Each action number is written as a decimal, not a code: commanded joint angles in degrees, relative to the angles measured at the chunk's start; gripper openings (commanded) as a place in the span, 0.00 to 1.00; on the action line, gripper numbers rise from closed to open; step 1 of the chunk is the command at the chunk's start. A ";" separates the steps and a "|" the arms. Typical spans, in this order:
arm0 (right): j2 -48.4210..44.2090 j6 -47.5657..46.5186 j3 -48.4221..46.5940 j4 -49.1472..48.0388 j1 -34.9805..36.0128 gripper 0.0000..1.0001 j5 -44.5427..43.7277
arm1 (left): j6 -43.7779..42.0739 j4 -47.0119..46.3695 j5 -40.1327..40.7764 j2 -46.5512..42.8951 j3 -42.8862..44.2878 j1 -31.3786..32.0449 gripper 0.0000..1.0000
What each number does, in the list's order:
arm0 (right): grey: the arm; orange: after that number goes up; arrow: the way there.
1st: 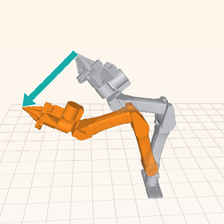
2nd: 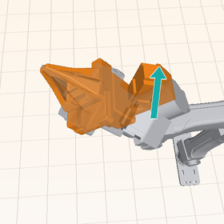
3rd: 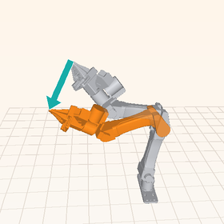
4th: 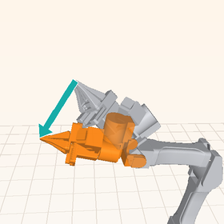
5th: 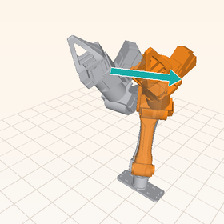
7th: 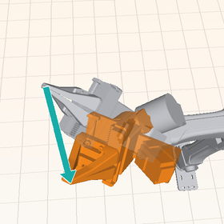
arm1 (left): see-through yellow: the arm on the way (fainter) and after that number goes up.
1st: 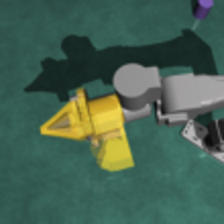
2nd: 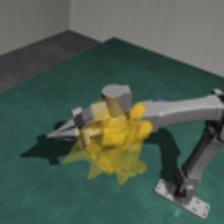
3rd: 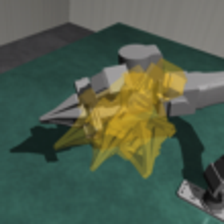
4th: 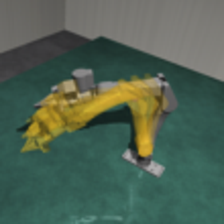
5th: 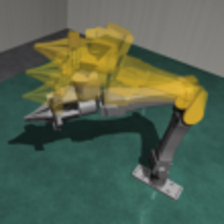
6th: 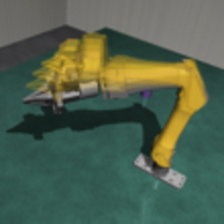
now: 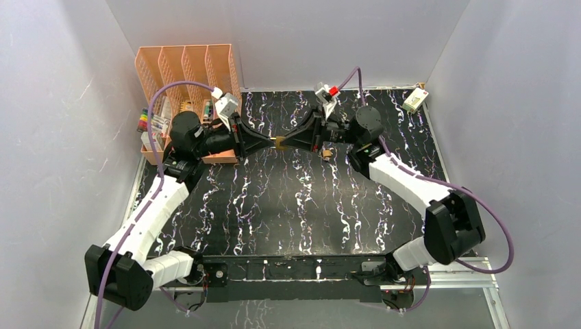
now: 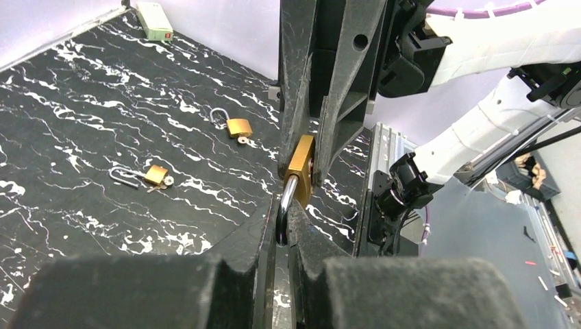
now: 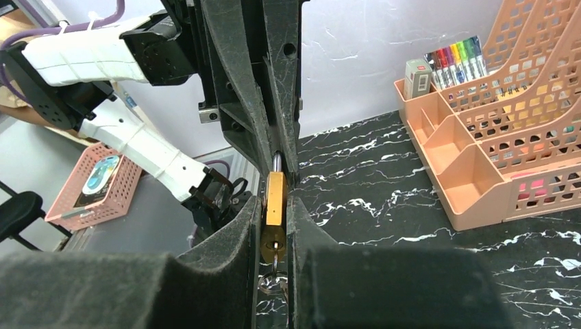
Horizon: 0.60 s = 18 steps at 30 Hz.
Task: Lock with the key
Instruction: Lock the lock.
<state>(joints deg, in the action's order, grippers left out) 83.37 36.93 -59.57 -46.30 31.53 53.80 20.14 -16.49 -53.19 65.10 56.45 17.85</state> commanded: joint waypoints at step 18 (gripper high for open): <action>-4.81 -0.45 -1.00 -2.60 0.33 0.00 0.40 | 11.91 -15.25 -3.07 -0.66 -1.48 -3.64 0.00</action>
<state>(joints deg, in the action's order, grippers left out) 80.47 37.19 -57.89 -47.40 32.32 52.03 28.88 -25.67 -56.47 62.50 52.93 15.55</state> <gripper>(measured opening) 0.215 0.050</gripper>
